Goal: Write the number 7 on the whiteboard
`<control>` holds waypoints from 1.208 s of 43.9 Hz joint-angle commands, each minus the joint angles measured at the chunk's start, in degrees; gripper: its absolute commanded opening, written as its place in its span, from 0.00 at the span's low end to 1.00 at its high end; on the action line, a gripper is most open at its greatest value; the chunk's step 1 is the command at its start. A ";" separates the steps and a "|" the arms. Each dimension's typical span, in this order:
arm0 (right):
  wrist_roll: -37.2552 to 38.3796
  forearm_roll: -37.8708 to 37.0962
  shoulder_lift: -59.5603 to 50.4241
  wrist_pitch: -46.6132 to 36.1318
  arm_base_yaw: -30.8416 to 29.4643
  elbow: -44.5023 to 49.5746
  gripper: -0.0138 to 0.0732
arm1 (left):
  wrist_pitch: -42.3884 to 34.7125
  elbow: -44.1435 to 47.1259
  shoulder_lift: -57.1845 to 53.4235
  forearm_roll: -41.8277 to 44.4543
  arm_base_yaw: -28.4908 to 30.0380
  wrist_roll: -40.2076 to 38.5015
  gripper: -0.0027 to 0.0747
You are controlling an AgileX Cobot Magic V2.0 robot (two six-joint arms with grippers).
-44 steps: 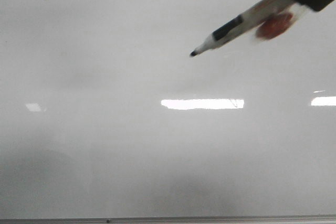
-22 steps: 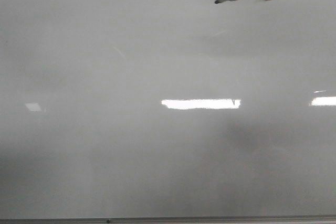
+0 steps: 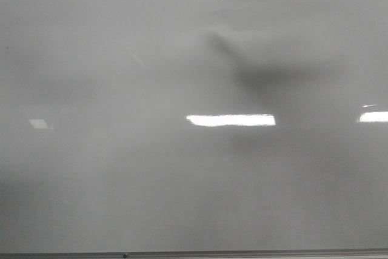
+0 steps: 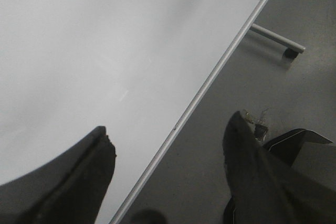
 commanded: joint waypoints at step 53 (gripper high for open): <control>-4.08 -1.40 7.07 6.76 -8.62 1.01 0.08 | -3.62 -1.43 -0.85 -1.40 0.09 -0.60 0.60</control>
